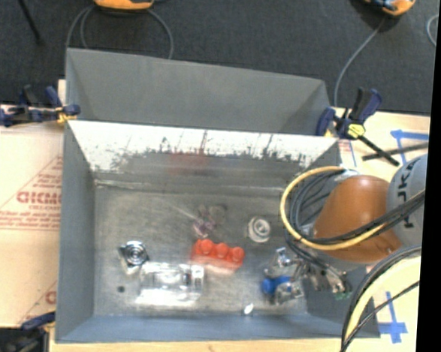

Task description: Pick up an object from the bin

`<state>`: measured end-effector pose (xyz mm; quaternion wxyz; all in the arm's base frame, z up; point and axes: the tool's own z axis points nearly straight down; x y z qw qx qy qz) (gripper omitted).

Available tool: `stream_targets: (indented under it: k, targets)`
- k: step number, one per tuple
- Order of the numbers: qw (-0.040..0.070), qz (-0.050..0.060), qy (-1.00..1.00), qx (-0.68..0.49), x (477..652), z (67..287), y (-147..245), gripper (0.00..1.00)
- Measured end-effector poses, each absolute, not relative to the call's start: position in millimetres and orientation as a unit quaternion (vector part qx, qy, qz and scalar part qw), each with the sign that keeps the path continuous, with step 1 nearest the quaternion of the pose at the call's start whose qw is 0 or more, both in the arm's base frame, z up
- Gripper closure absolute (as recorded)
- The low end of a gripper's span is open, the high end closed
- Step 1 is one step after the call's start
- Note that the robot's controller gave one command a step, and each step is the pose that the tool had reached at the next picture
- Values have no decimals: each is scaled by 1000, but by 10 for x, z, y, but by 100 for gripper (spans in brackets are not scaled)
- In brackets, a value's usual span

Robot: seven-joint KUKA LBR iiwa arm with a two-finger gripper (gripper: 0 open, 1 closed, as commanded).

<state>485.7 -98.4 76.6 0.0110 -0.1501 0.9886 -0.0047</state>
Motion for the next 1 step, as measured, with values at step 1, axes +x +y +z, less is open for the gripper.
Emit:
stream_targets:
  k: [1]
  targets:
    - [6,-3,989,-146,5046,2282,-1196,100]
